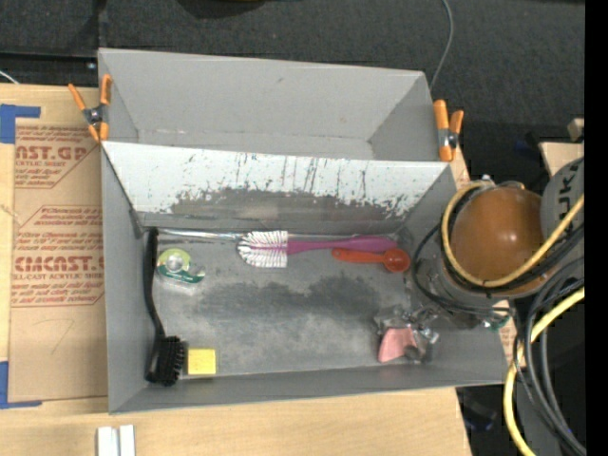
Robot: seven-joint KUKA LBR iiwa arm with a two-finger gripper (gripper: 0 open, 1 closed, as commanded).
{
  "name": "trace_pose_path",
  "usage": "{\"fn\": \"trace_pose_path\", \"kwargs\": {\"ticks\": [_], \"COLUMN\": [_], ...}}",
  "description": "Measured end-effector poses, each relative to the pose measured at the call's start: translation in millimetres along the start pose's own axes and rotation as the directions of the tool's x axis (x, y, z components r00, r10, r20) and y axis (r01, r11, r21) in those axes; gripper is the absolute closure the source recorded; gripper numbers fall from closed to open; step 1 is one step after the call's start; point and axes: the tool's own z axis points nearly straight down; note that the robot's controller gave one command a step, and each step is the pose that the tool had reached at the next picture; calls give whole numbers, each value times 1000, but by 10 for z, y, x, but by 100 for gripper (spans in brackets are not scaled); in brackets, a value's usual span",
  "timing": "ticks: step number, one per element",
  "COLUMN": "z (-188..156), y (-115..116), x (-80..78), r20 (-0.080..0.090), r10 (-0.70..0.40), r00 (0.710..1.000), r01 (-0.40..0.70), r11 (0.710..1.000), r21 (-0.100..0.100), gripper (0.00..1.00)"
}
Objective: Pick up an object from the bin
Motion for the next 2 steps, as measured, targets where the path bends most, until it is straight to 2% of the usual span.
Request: {"fn": "trace_pose_path", "kwargs": {"ticks": [1,2], "z": [-1,-205], "y": [1,15], "x": [-1,-4], "r20": [0,-1], "r10": [-1,0], "r00": [1000,1000], "r01": [1,0], "r11": [1000,1000], "r21": [0,-3], "gripper": [100,100]}}
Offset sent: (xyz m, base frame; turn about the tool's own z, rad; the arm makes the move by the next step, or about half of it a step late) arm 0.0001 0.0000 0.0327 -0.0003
